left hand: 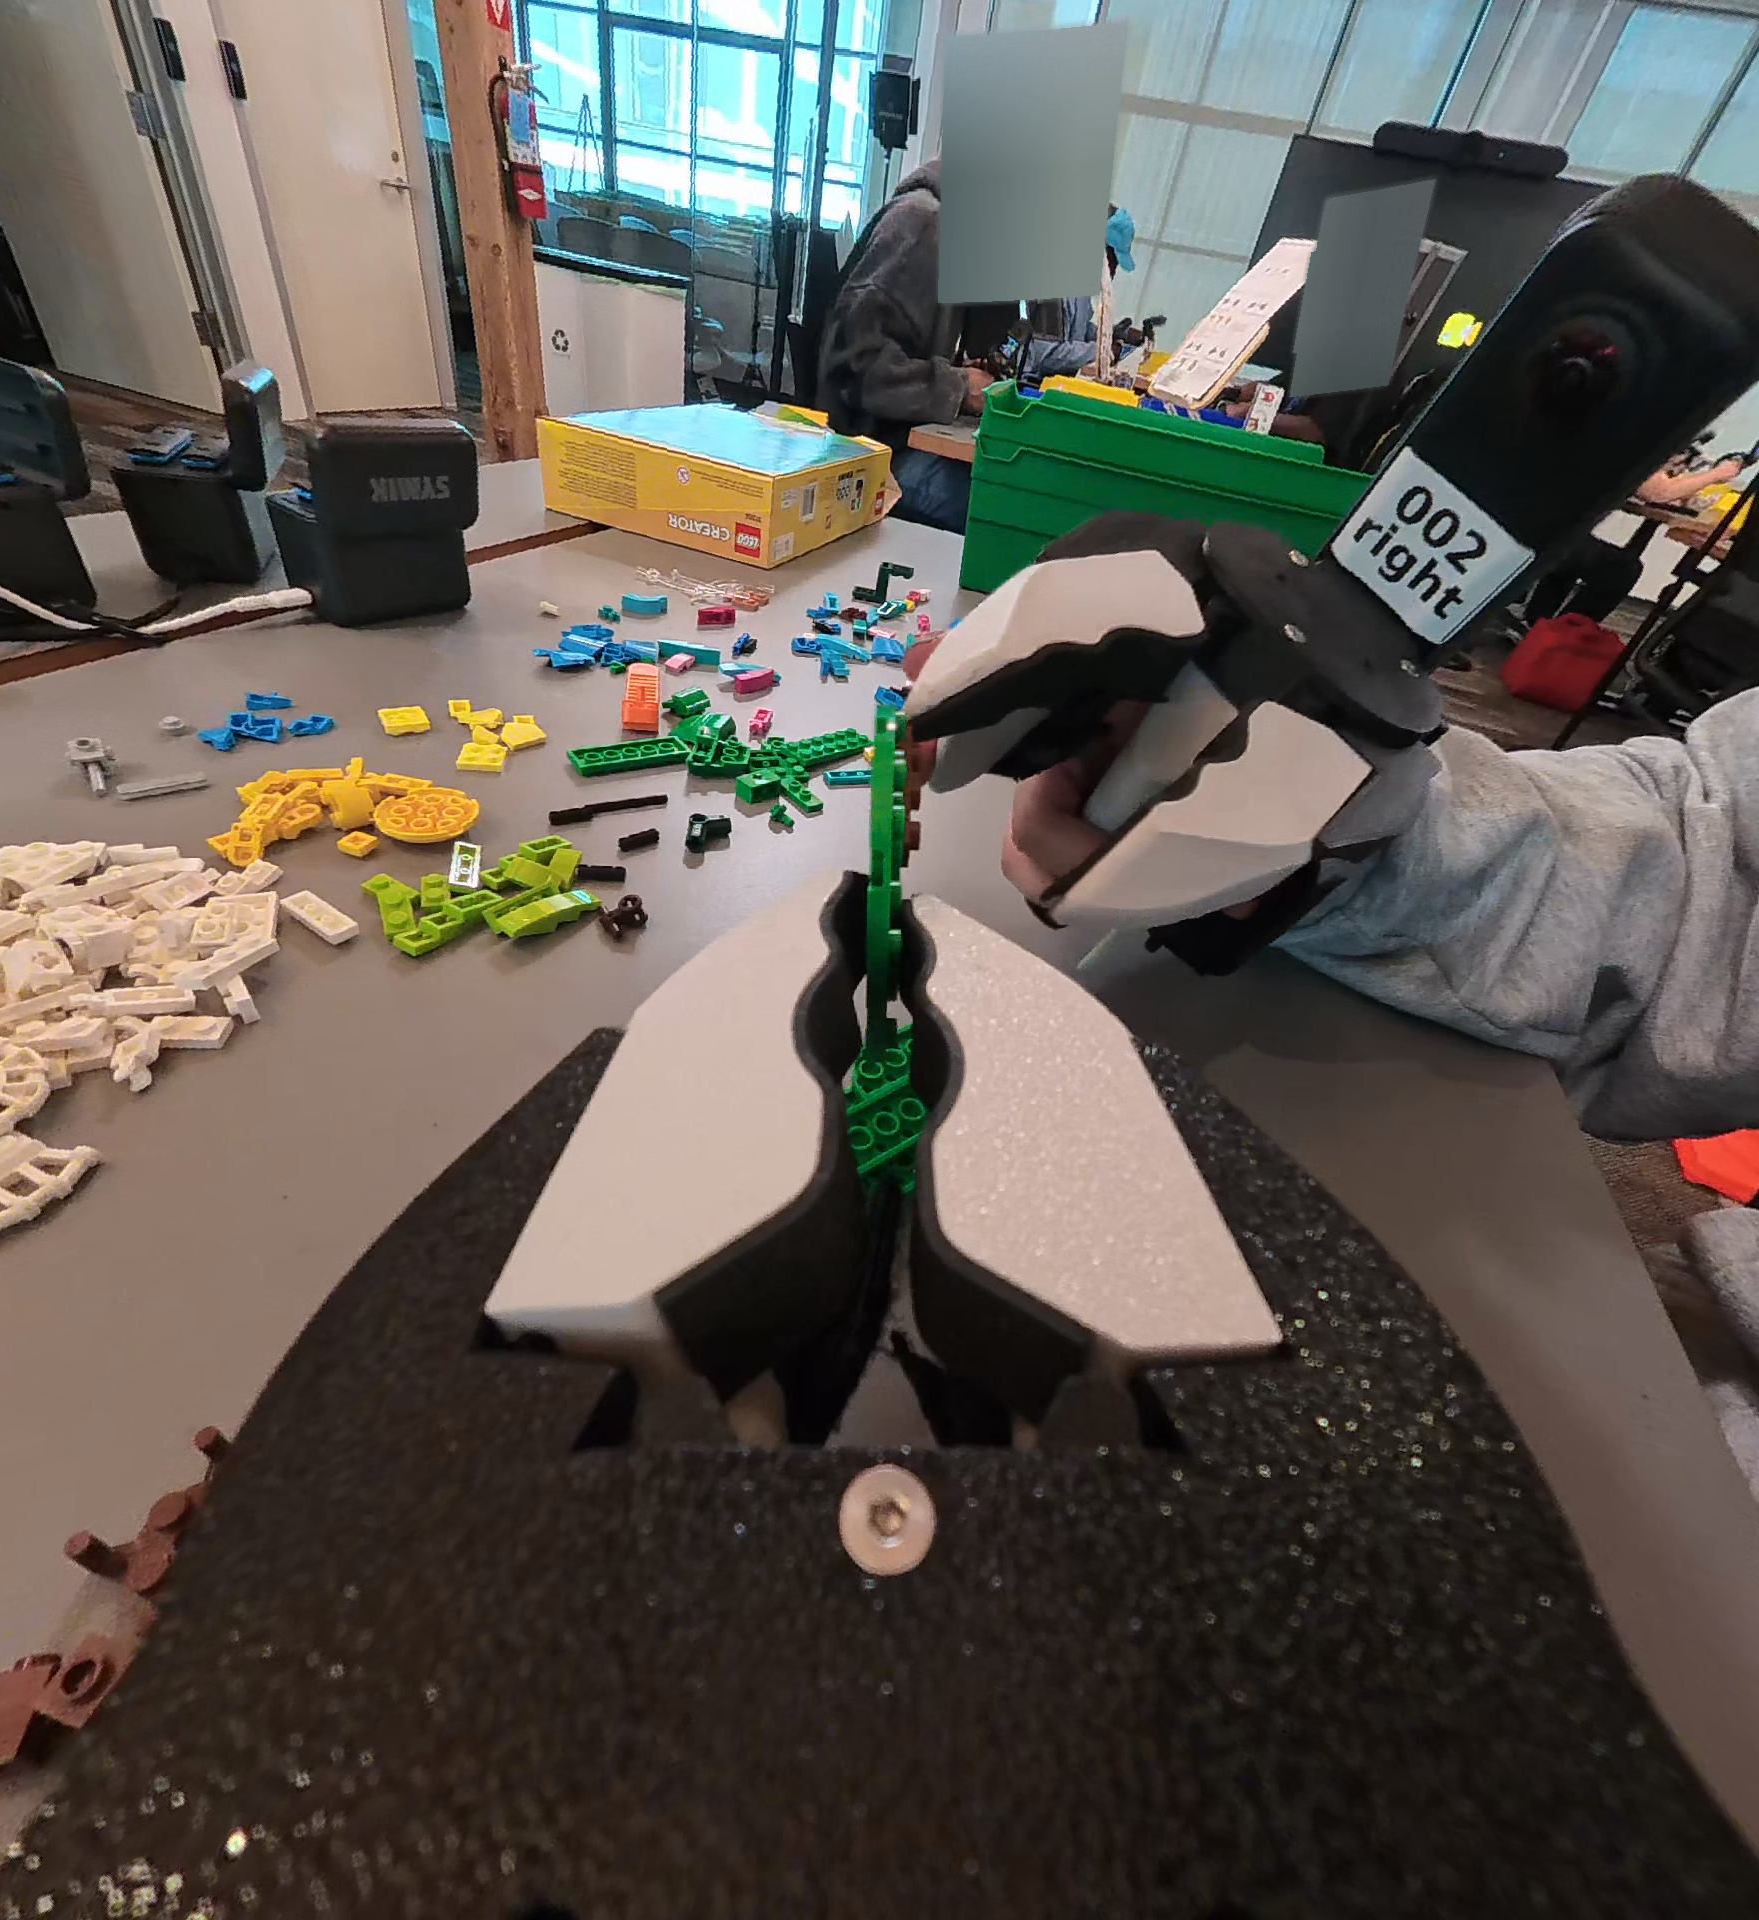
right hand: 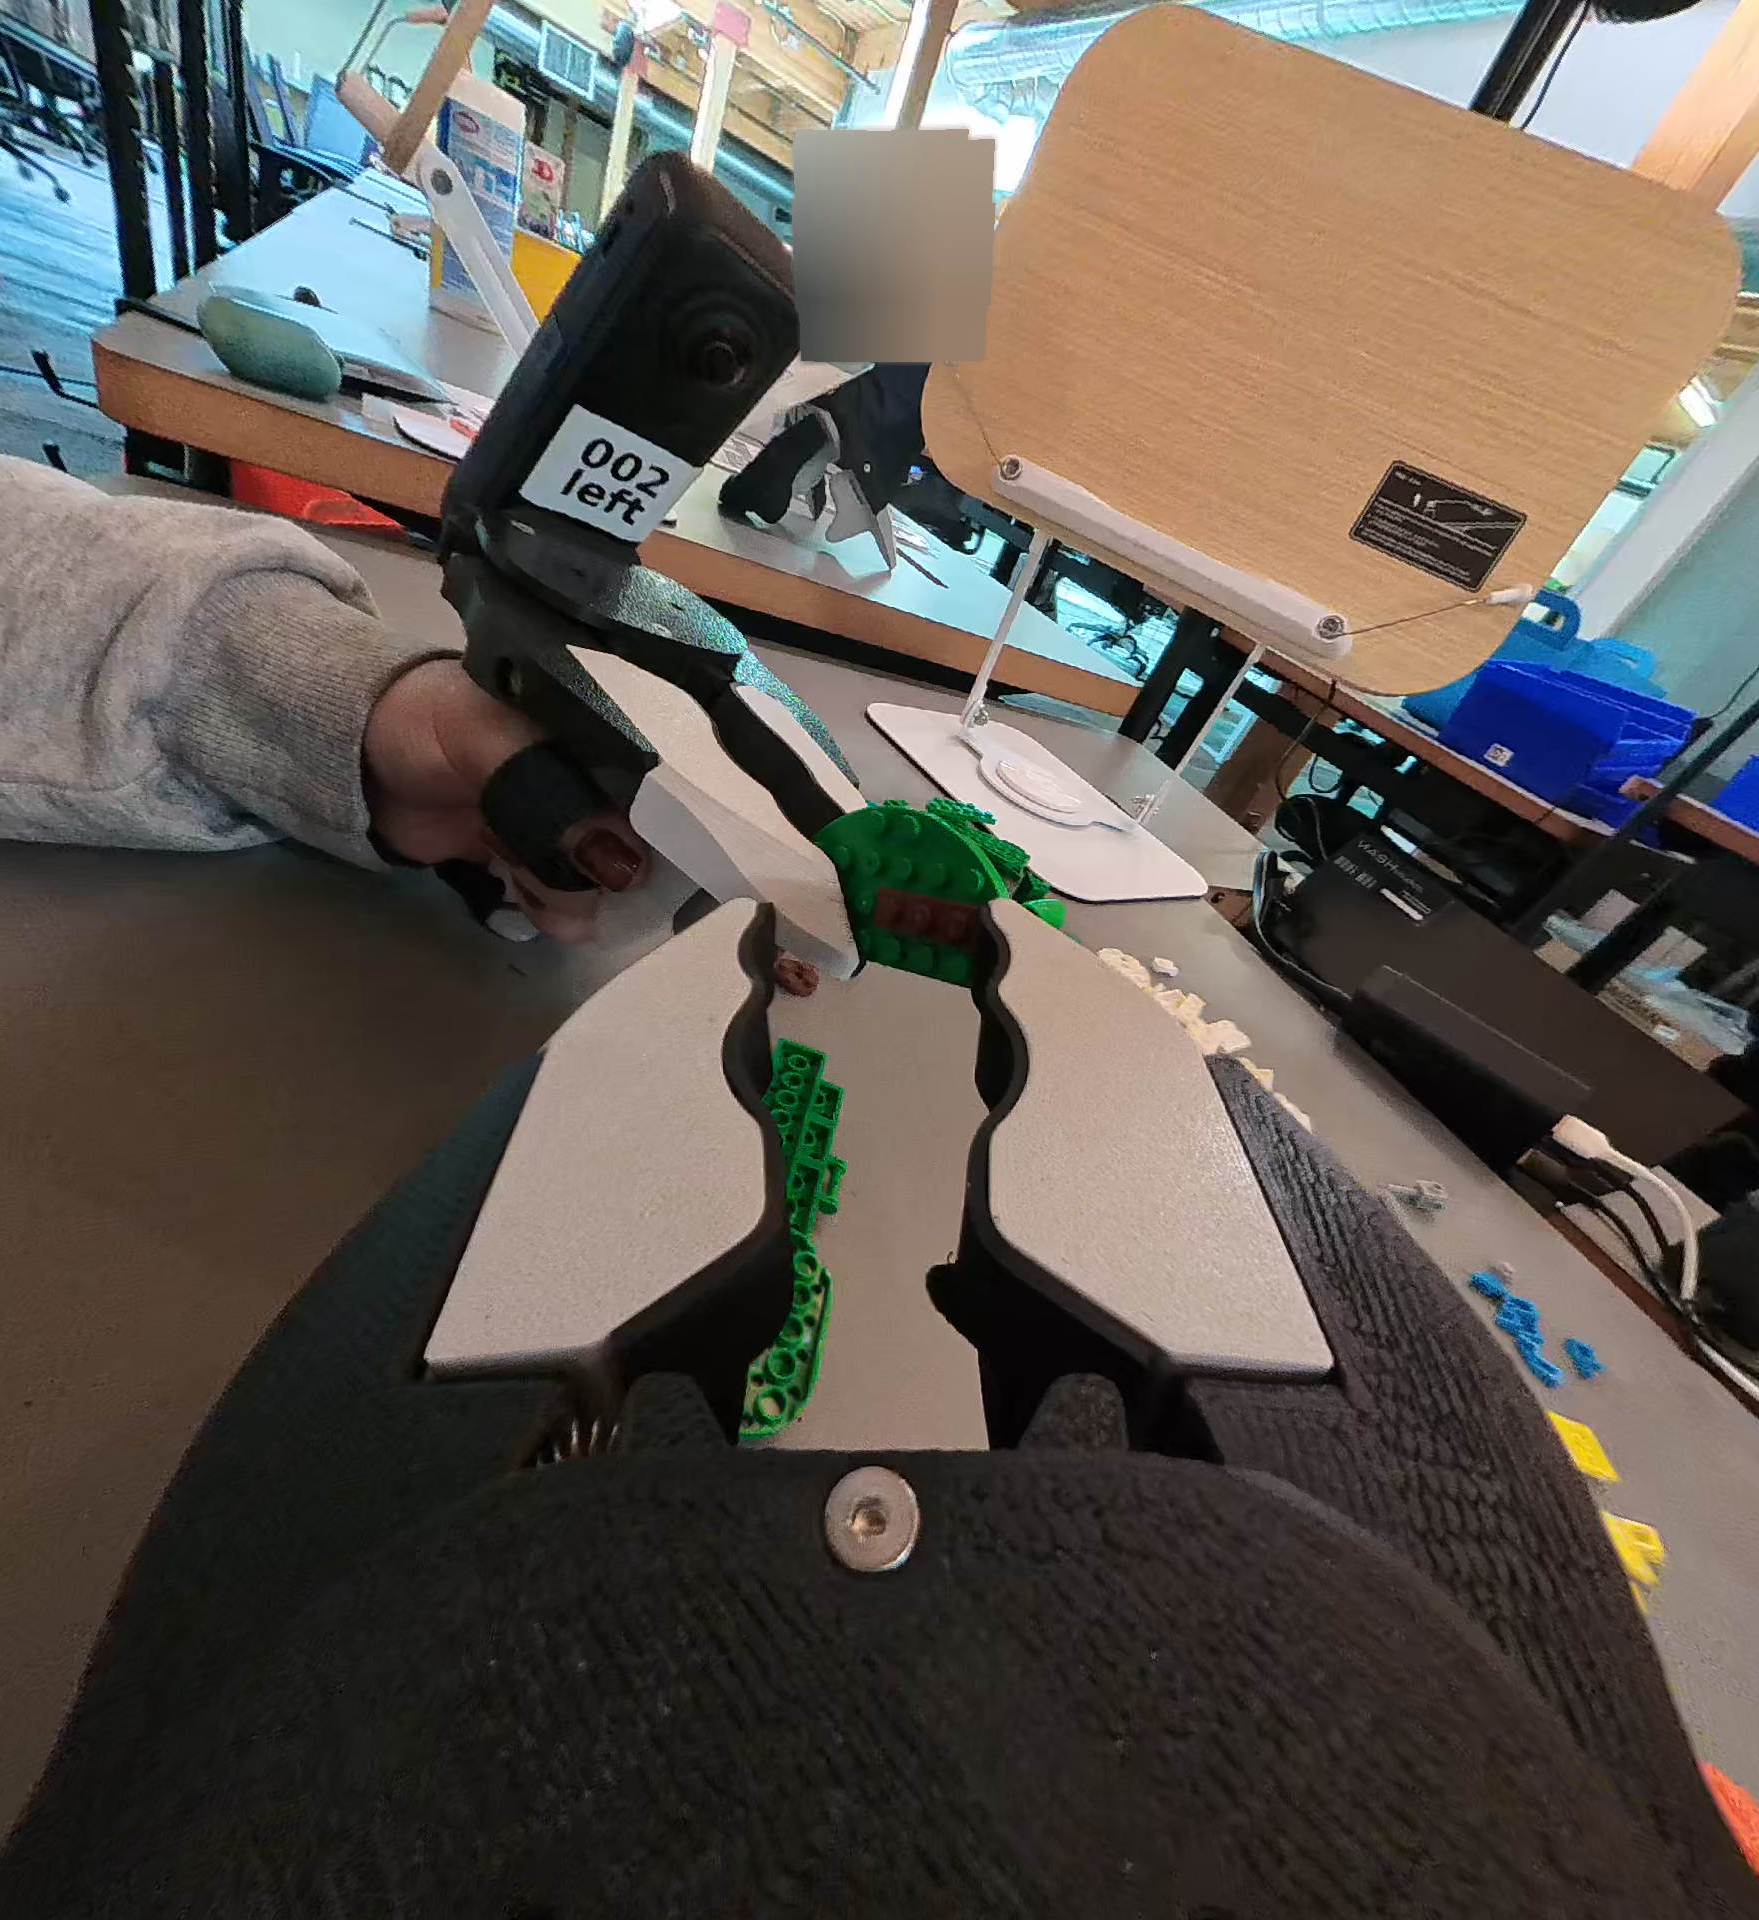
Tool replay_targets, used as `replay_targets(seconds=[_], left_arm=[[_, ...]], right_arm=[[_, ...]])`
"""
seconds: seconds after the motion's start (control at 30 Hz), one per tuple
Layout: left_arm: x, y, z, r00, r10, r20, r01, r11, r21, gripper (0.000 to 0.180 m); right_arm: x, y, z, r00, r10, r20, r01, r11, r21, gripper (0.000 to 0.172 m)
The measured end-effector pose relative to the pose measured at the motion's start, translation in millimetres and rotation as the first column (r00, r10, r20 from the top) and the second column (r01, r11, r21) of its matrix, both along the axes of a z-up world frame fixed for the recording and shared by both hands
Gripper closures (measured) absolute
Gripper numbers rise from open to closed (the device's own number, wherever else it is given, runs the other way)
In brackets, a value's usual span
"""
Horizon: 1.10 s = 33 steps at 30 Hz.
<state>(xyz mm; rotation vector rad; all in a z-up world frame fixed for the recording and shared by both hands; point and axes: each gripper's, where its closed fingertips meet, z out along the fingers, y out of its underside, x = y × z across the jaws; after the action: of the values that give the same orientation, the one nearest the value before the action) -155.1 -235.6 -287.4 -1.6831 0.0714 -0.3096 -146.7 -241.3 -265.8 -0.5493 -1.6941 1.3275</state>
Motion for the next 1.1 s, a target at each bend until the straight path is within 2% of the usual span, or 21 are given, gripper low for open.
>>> replay_targets(seconds=[0.47,0.63,0.8,0.93,1.1], left_arm=[[1,0,-1,1.000,-0.003,-0.009,0.003,1.000,-0.011,0.176],[4,1,-9,0.995,-0.008,-0.095,0.003,0.998,-0.056,0.175],[-5,1,-19,0.975,0.047,-0.218,-0.072,0.992,-0.106,0.175],[-8,2,-22,0.961,0.079,-0.267,-0.112,0.987,-0.114,0.176],[-8,1,-22,0.936,0.117,-0.332,-0.155,0.983,-0.093,0.176]], right_arm=[[3,-3,0,0.998,0.044,0.042,-0.042,0.998,-0.045,0.133],[-2,0,-3,0.999,-0.018,0.032,0.018,1.000,-0.020,0.143],[-1,1,-14,0.995,0.017,0.102,-0.014,1.000,-0.028,0.144],[-3,4,-17,0.992,0.013,0.122,-0.010,1.000,-0.029,0.146],[-6,8,-18,0.996,-0.073,0.050,0.071,0.996,0.052,0.156]])
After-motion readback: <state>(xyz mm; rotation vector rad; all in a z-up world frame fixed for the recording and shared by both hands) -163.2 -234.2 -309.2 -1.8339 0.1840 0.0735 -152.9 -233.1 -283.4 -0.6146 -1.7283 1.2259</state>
